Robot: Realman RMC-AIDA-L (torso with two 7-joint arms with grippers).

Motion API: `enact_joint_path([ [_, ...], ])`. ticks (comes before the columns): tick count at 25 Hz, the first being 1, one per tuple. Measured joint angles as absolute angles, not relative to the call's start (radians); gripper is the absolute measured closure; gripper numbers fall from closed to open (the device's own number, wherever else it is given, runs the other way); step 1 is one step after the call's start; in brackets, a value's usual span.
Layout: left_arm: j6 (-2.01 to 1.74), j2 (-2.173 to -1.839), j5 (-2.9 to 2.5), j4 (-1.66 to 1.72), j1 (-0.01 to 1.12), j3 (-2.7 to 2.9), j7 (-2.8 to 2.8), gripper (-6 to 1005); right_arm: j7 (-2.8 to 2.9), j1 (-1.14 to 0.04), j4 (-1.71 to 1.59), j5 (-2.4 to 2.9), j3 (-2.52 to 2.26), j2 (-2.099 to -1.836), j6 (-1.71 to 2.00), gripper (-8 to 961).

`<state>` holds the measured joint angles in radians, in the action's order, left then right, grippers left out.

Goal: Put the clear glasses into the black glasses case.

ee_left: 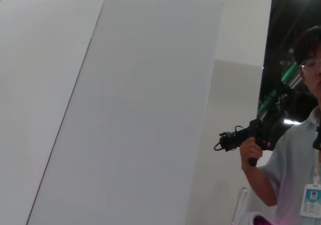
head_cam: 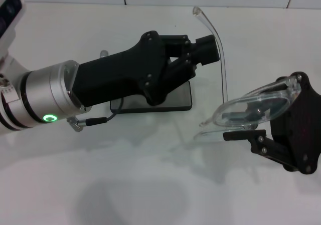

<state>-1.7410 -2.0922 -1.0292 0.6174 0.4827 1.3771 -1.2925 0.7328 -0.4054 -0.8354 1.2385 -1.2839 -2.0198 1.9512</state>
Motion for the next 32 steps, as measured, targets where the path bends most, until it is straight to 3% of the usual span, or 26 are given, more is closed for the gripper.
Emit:
enact_joint_path([
  [32,-1.792,-2.094,-1.016,0.603,0.502,1.409,-1.263,921,0.736,-0.436,-0.827,1.236,-1.355,-2.022,1.897,838],
])
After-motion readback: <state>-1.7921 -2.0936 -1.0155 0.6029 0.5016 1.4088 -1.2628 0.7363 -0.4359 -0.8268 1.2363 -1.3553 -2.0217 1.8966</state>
